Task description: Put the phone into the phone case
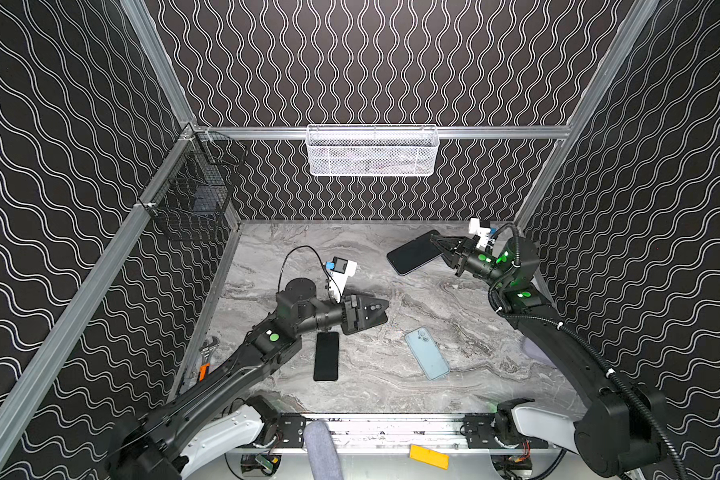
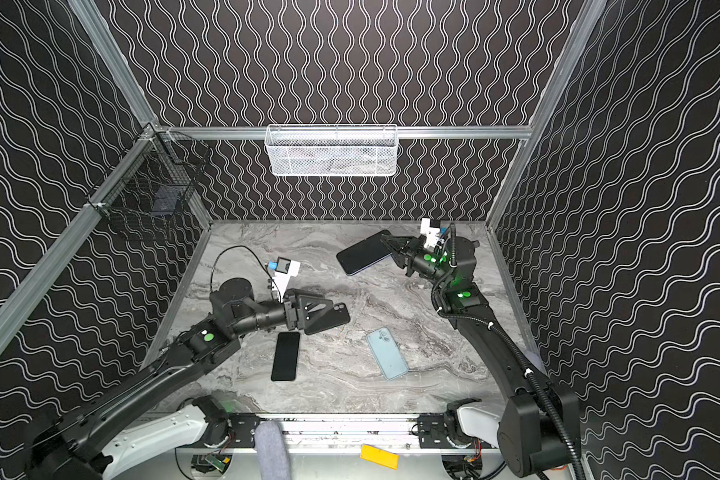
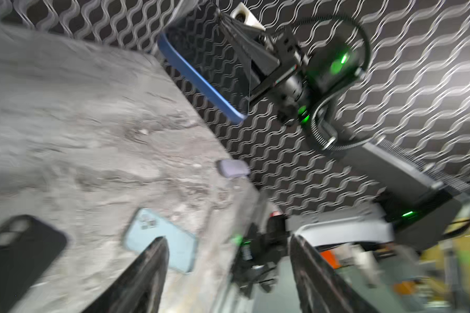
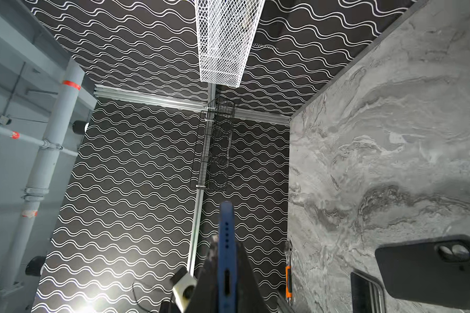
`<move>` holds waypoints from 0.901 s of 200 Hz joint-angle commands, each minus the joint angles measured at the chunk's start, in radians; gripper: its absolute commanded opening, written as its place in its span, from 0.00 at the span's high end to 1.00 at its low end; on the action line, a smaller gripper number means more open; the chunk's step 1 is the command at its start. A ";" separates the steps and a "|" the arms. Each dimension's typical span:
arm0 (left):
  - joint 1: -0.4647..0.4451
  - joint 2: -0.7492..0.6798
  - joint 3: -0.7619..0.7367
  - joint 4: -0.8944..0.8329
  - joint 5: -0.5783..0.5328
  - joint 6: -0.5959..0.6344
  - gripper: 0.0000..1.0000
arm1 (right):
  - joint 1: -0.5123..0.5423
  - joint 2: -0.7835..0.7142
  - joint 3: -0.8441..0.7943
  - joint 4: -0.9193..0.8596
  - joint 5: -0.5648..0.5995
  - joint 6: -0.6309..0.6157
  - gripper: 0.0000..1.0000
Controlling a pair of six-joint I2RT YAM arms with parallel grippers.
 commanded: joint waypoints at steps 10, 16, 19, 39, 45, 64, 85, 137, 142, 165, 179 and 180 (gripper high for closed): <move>0.008 0.090 0.010 0.376 0.119 -0.330 0.17 | 0.001 -0.002 -0.043 0.157 0.020 0.022 1.00; 0.007 0.116 0.013 0.415 0.117 -0.368 0.16 | 0.003 0.000 -0.054 0.176 0.022 0.033 1.00; 0.007 0.129 0.013 0.433 0.116 -0.389 0.16 | 0.003 0.002 -0.062 0.190 0.023 0.042 1.00; 0.008 0.209 0.015 0.538 0.100 -0.491 0.15 | 0.003 0.001 -0.091 0.257 0.033 0.067 1.00; 0.008 0.226 0.018 0.546 0.093 -0.506 0.15 | 0.003 -0.001 -0.097 0.267 0.038 0.070 1.00; 0.008 0.244 0.033 0.486 0.059 -0.493 0.15 | 0.003 -0.008 -0.101 0.270 0.047 0.070 1.00; 0.009 0.263 0.045 0.480 0.022 -0.511 0.15 | 0.006 -0.007 -0.106 0.284 0.049 0.076 1.00; 0.007 0.364 0.067 0.622 -0.059 -0.663 0.22 | 0.025 0.011 -0.117 0.309 0.067 0.078 1.00; 0.006 0.368 0.070 0.615 -0.066 -0.665 0.23 | 0.025 0.012 -0.117 0.310 0.067 0.078 1.00; 0.005 0.367 0.085 0.606 -0.094 -0.661 0.24 | 0.036 0.011 -0.108 0.283 0.082 0.051 1.00; -0.001 0.364 0.090 0.593 -0.114 -0.661 0.27 | 0.044 0.006 -0.108 0.269 0.096 0.032 1.00; -0.001 0.364 0.091 0.591 -0.114 -0.661 0.28 | 0.044 0.006 -0.108 0.267 0.097 0.031 1.00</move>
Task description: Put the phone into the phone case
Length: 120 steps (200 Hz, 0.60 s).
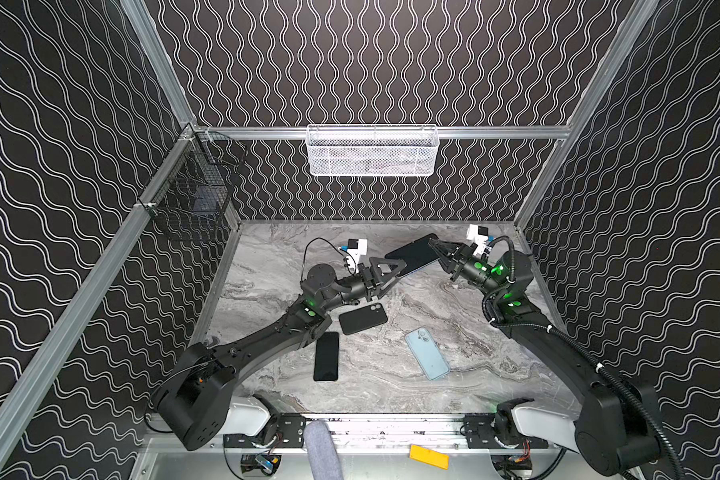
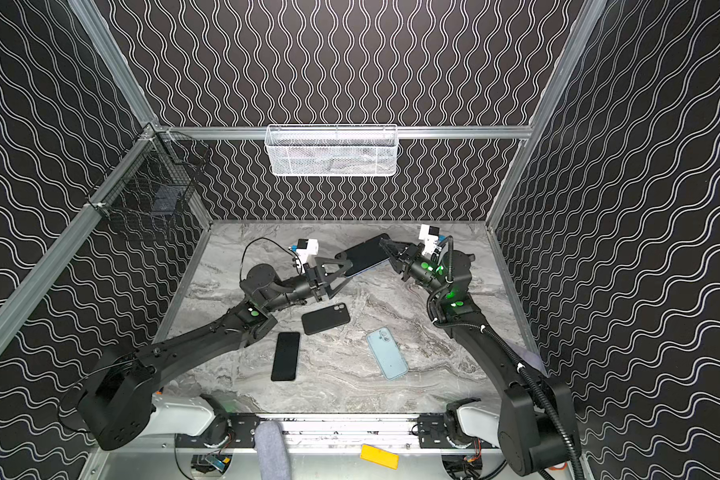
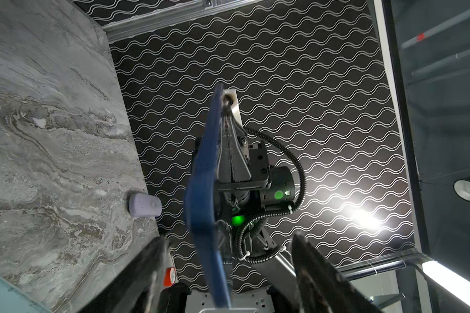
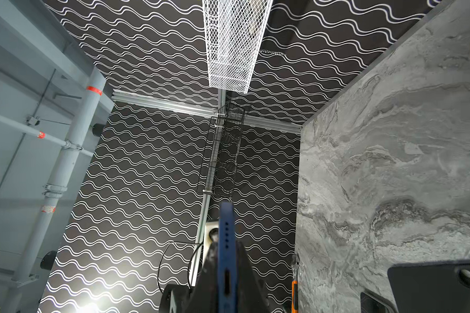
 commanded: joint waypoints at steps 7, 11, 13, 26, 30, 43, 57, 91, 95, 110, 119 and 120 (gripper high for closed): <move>-0.005 -0.003 0.015 0.032 -0.058 -0.023 0.29 | 0.014 -0.009 0.010 0.037 0.039 -0.031 1.00; -0.007 -0.003 0.016 0.028 -0.062 -0.023 0.29 | 0.016 -0.009 0.008 0.038 0.043 -0.033 1.00; -0.007 -0.003 0.016 0.024 -0.064 -0.023 0.30 | 0.016 -0.009 0.008 0.038 0.044 -0.034 1.00; -0.009 0.001 0.012 0.023 -0.078 -0.034 0.32 | 0.022 -0.006 0.008 0.033 0.047 -0.043 1.00; -0.010 0.003 0.010 0.028 -0.082 -0.039 0.32 | 0.023 -0.006 0.008 0.032 0.048 -0.045 1.00; -0.013 0.012 0.009 0.040 -0.087 -0.057 0.34 | 0.029 -0.005 0.006 0.031 0.055 -0.053 1.00; -0.018 0.020 0.009 0.057 -0.093 -0.074 0.37 | 0.033 -0.004 0.003 0.031 0.061 -0.061 1.00; -0.035 0.012 0.017 0.028 -0.106 -0.072 0.41 | 0.044 -0.012 0.009 0.006 0.091 -0.102 1.00; -0.036 0.011 0.017 0.022 -0.106 -0.072 0.41 | 0.045 -0.013 0.010 0.005 0.094 -0.106 1.00; -0.037 0.005 0.010 0.023 -0.114 -0.075 0.42 | 0.048 -0.012 0.010 0.008 0.100 -0.110 1.00; -0.037 0.004 0.008 0.023 -0.116 -0.076 0.43 | 0.051 -0.010 0.008 0.017 0.102 -0.107 1.00; -0.037 0.004 0.008 0.023 -0.116 -0.076 0.43 | 0.050 -0.009 0.008 0.018 0.102 -0.108 1.00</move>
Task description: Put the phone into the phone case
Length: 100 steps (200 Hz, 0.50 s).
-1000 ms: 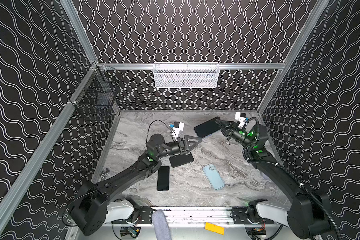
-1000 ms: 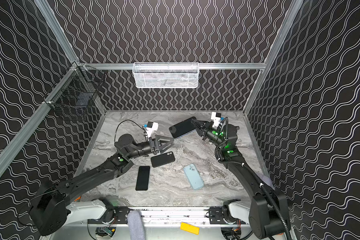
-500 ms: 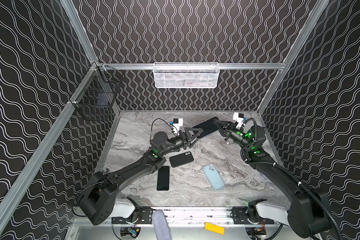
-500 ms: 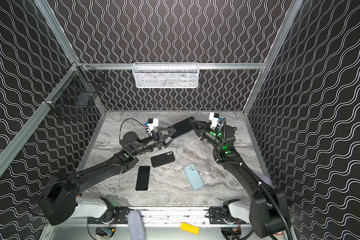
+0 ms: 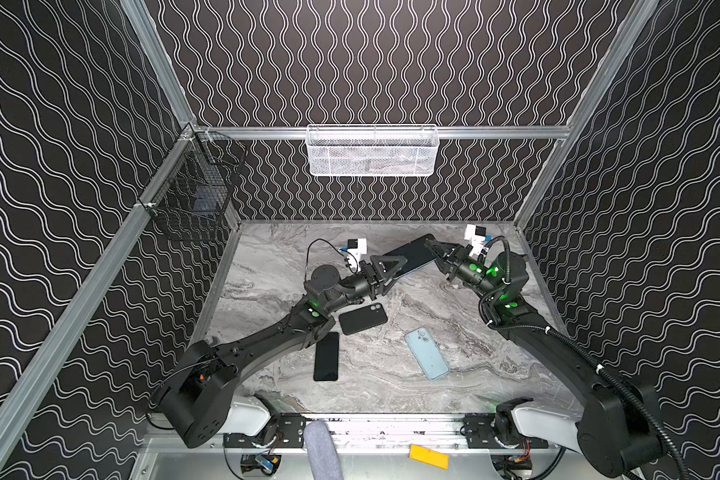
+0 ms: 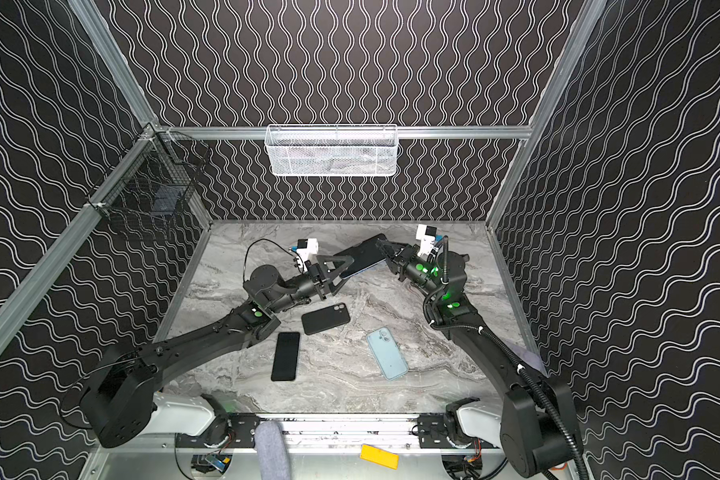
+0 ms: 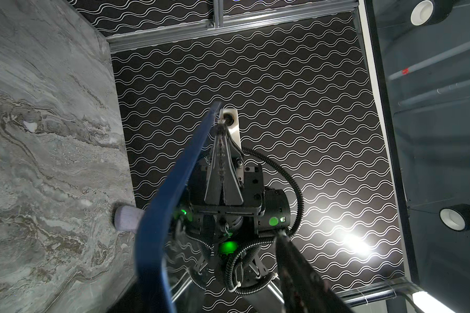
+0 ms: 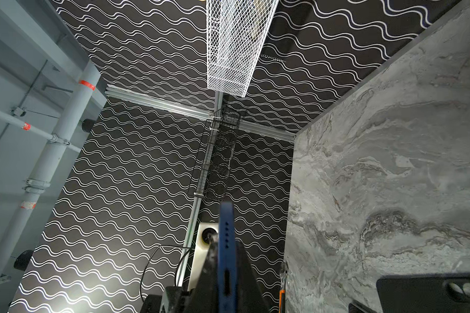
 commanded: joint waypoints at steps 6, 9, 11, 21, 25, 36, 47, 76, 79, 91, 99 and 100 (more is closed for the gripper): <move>-0.002 -0.007 0.002 0.011 -0.017 -0.009 0.44 | 0.006 -0.004 0.005 0.050 0.030 -0.009 1.00; -0.003 -0.006 0.001 0.010 -0.015 -0.009 0.45 | 0.006 -0.004 0.005 0.051 0.031 -0.010 1.00; -0.003 -0.006 0.001 0.010 -0.015 -0.008 0.46 | 0.006 -0.004 0.005 0.053 0.032 -0.011 1.00; -0.006 -0.004 0.000 0.008 -0.016 -0.010 0.48 | 0.009 -0.005 0.002 0.055 0.040 -0.016 1.00; -0.008 -0.005 0.000 0.009 -0.018 -0.012 0.48 | 0.009 -0.006 -0.001 0.054 0.043 -0.017 1.00; -0.011 -0.003 -0.004 0.011 -0.022 -0.014 0.51 | 0.012 -0.007 -0.004 0.061 0.048 -0.018 1.00; -0.012 -0.002 -0.008 0.012 -0.025 -0.015 0.53 | 0.014 -0.007 -0.010 0.073 0.052 -0.017 1.00; -0.012 0.000 -0.008 0.000 -0.031 -0.008 0.59 | 0.022 -0.008 -0.021 0.091 0.058 -0.017 1.00; -0.013 0.001 -0.007 0.000 -0.031 -0.008 0.60 | 0.023 -0.008 -0.021 0.091 0.058 -0.018 1.00; -0.012 0.001 -0.007 -0.005 -0.034 -0.004 0.63 | 0.026 -0.012 -0.022 0.088 0.063 -0.024 1.00; -0.012 0.003 -0.004 -0.007 -0.036 -0.003 0.65 | 0.027 -0.013 -0.022 0.085 0.066 -0.027 1.00; -0.012 0.003 -0.003 -0.007 -0.036 -0.003 0.65 | 0.027 -0.013 -0.021 0.085 0.066 -0.028 1.00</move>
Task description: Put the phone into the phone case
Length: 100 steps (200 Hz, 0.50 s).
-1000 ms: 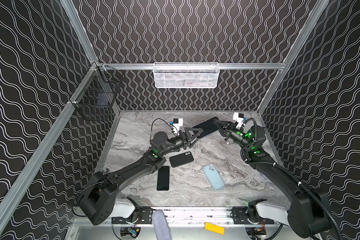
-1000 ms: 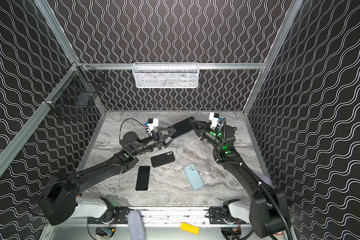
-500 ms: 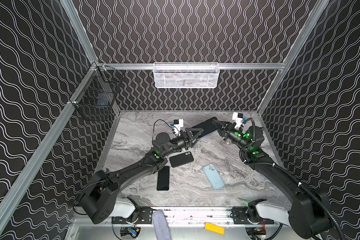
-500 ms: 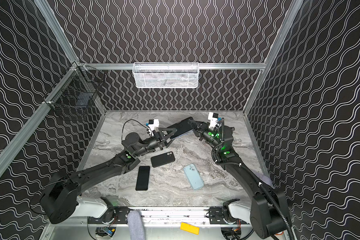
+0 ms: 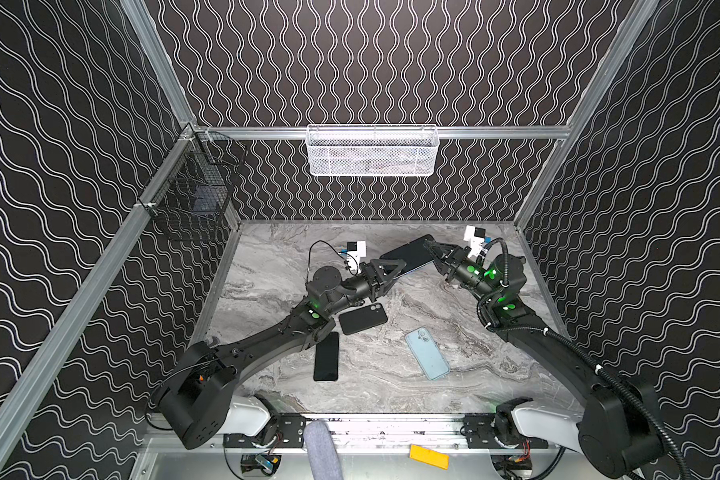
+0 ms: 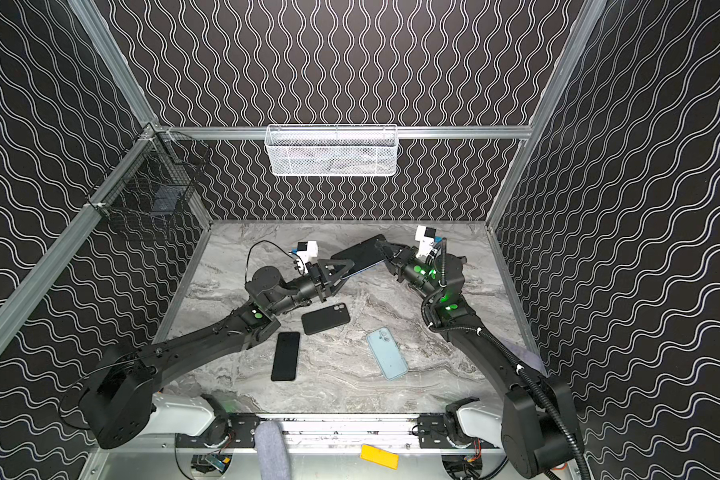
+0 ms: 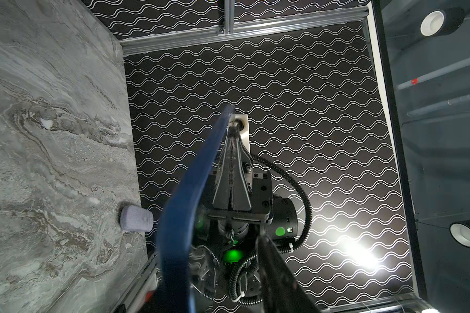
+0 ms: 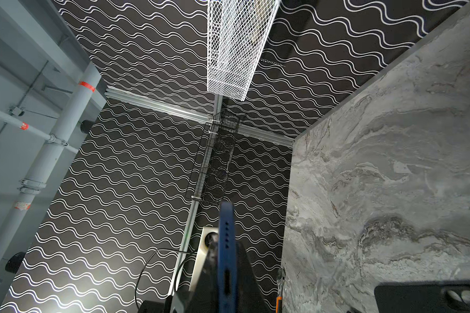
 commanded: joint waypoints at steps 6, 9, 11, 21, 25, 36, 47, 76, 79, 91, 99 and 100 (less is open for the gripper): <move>-0.001 0.009 0.005 0.029 -0.006 0.001 0.67 | 0.008 -0.009 -0.002 0.058 0.025 -0.019 1.00; -0.002 0.008 0.005 0.030 -0.008 0.001 0.67 | 0.008 -0.009 -0.004 0.060 0.025 -0.019 1.00; -0.001 0.008 0.006 0.030 -0.008 0.001 0.68 | 0.009 -0.009 -0.004 0.061 0.025 -0.018 1.00; -0.002 0.008 0.005 0.033 -0.010 0.005 0.72 | 0.009 -0.008 -0.004 0.062 0.025 -0.018 1.00; -0.001 0.008 0.004 0.035 -0.014 0.005 0.73 | 0.010 -0.008 -0.005 0.064 0.025 -0.018 1.00; -0.001 0.009 0.004 0.039 -0.014 0.006 0.76 | 0.011 -0.009 -0.006 0.067 0.025 -0.018 1.00; -0.002 0.012 0.000 0.053 -0.017 0.006 0.80 | 0.012 -0.008 -0.007 0.066 0.026 -0.018 1.00; -0.002 0.022 -0.005 0.083 -0.015 -0.003 0.90 | 0.013 -0.009 -0.013 0.073 0.026 -0.015 1.00; -0.003 0.022 -0.005 0.086 -0.014 -0.004 0.92 | 0.012 -0.010 -0.013 0.073 0.026 -0.014 1.00; -0.002 0.023 -0.007 0.098 -0.013 0.001 0.95 | 0.012 -0.009 -0.015 0.078 0.026 -0.013 1.00; -0.003 0.022 -0.006 0.099 -0.012 0.008 0.96 | 0.012 -0.009 -0.013 0.074 0.027 -0.012 1.00; -0.002 0.022 -0.004 0.101 -0.013 0.009 0.96 | 0.012 -0.009 -0.013 0.073 0.026 -0.013 1.00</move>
